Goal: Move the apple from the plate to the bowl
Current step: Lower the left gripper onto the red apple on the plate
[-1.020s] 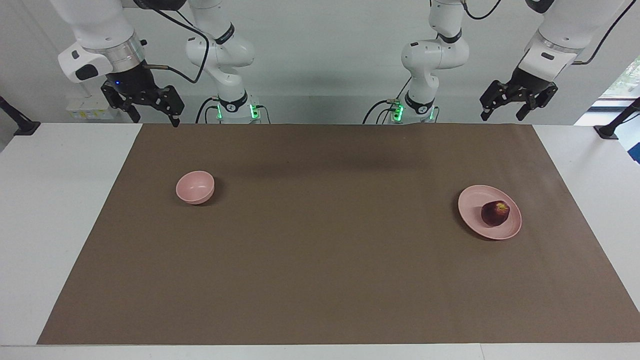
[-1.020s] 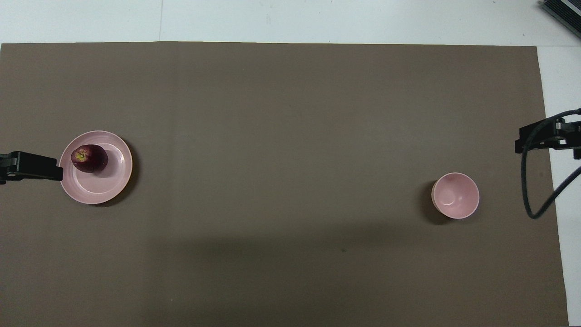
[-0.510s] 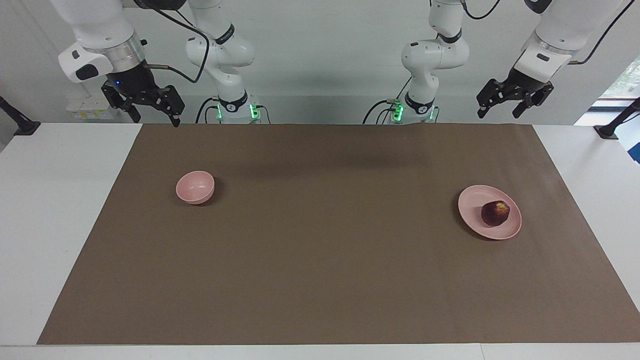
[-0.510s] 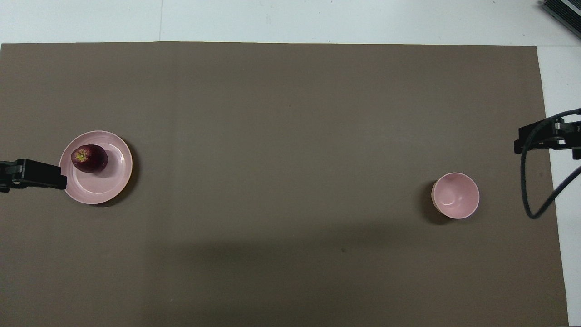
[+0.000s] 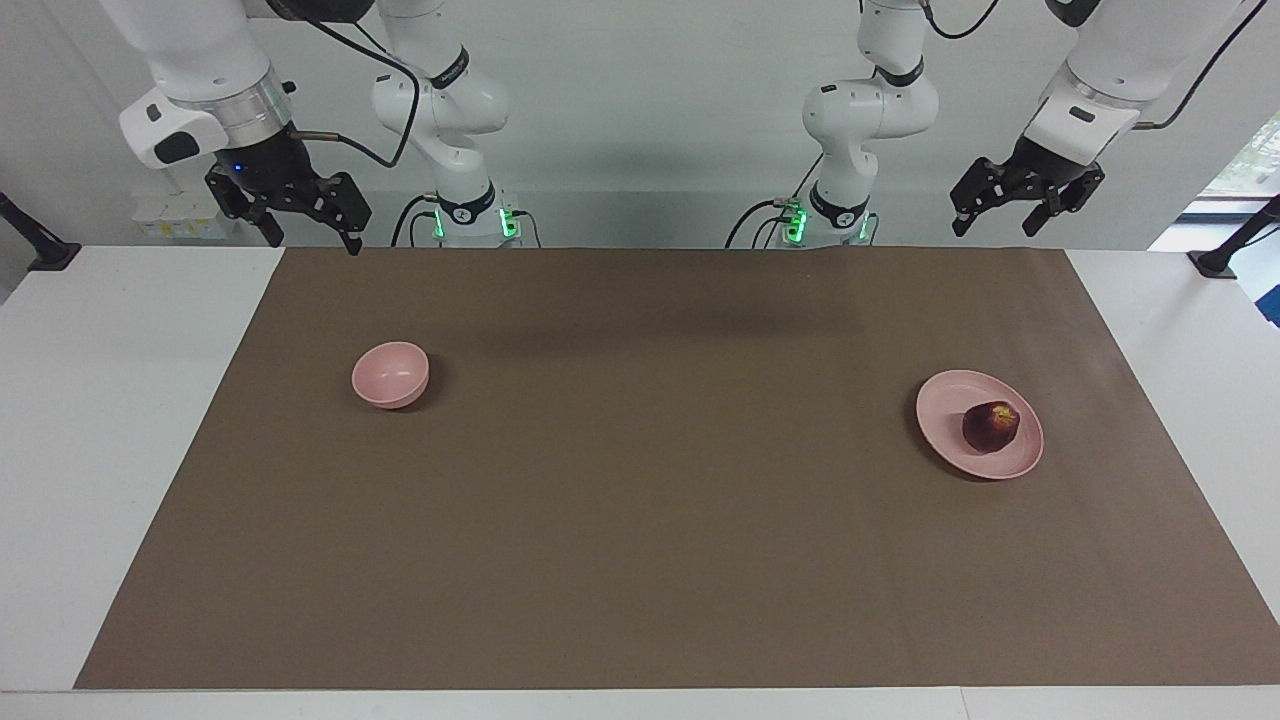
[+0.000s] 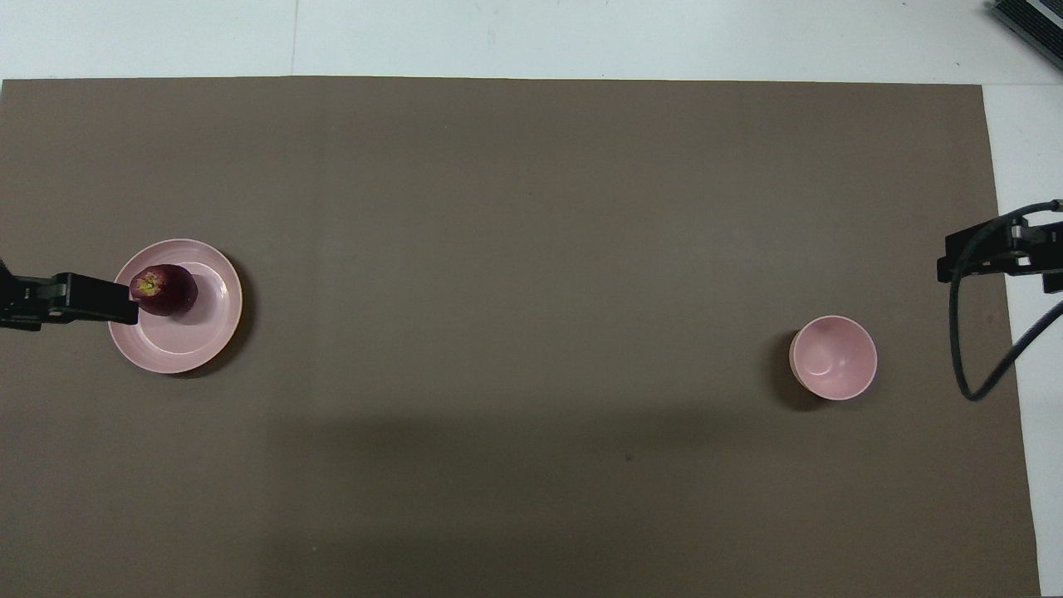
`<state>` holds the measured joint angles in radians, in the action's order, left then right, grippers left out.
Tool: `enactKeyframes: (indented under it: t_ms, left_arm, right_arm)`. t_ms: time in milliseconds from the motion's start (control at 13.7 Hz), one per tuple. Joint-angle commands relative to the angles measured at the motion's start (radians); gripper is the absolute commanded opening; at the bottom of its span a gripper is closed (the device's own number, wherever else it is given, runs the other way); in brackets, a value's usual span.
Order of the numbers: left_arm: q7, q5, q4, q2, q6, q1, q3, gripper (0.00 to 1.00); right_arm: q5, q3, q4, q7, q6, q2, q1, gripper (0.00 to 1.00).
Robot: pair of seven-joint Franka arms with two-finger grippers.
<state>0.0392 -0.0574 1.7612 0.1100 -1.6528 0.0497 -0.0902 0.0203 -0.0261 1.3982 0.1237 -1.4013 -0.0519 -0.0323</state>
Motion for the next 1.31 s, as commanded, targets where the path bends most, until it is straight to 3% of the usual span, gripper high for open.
enactKeyframes:
  t_ms: [0, 291, 656, 1239]
  left_arm:
    - [-0.013, 0.013, 0.104, -0.002, -0.146, 0.044, -0.005, 1.00]
    - [-0.149, 0.013, 0.109, -0.102, -0.275, 0.131, -0.005, 1.00]
    - [-0.163, 0.013, 0.130, -0.225, -0.419, 0.137, -0.005, 1.00]
    - [-0.165, 0.014, 0.179, -0.320, -0.587, 0.167, -0.005, 1.00]
  right_arm:
    - [-0.022, -0.005, 0.022, 0.000, 0.007, 0.018, -0.008, 1.00]
    - [-0.022, -0.005, 0.022, 0.001, 0.011, 0.018, -0.008, 1.00]
    - [-0.022, -0.005, 0.021, -0.001, 0.013, 0.020, -0.009, 1.00]
    - [-0.022, -0.003, 0.019, 0.004, 0.010, 0.018, -0.011, 1.00]
